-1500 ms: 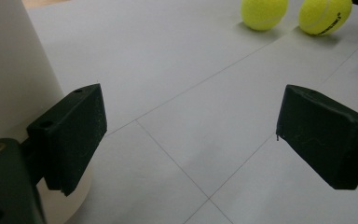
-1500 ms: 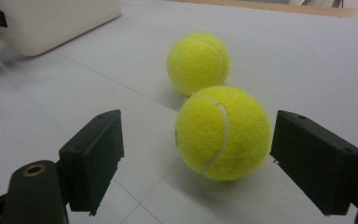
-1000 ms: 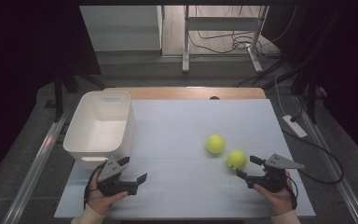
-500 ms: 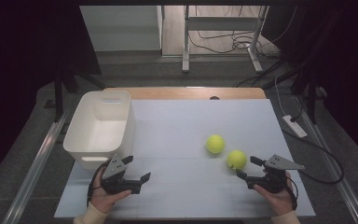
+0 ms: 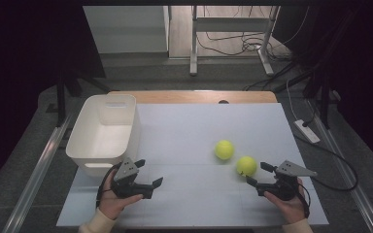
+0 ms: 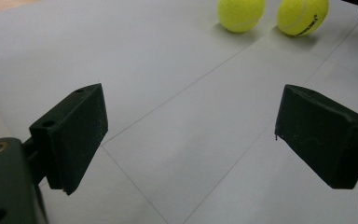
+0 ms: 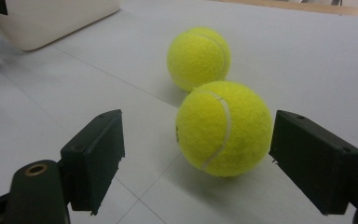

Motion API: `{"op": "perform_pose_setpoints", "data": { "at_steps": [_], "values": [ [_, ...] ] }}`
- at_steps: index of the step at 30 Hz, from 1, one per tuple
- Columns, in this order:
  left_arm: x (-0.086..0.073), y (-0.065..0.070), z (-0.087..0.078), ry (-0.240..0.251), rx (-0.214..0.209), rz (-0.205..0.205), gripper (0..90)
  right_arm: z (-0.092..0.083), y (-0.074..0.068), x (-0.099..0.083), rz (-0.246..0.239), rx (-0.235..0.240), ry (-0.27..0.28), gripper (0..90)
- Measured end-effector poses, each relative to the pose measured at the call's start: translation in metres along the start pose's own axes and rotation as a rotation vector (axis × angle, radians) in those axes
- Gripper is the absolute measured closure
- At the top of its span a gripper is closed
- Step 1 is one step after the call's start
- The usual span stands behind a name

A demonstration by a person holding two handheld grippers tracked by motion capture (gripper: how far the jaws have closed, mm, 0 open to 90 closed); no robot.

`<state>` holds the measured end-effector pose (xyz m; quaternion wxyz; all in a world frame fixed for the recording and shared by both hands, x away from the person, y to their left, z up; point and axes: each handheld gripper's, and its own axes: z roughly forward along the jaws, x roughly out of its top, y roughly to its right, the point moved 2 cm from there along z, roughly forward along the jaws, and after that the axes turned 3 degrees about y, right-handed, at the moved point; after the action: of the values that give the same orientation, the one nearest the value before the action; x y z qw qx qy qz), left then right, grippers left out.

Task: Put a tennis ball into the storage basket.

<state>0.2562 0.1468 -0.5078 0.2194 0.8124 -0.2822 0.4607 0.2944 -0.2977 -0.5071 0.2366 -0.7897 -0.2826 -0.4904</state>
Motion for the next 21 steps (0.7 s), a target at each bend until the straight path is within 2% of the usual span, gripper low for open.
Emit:
{"op": "perform_pose_setpoints", "data": {
  "at_steps": [5, 12, 21],
  "values": [
    [0.003, 0.001, 0.004, -0.017, -0.006, -0.004, 9.9, 0.0, 0.0, -0.001, -0.002, -0.001, -0.004, 17.6],
    [0.012, 0.005, 0.013, -0.029, -0.025, 0.01, 9.9, 0.0, 0.0, -0.001, 0.001, -0.002, 0.001, 18.0],
    [0.021, 0.006, 0.018, -0.038, -0.029, 0.01, 10.0, -0.001, -0.001, -0.002, 0.006, 0.0, 0.002, 18.0]
  ]
}}
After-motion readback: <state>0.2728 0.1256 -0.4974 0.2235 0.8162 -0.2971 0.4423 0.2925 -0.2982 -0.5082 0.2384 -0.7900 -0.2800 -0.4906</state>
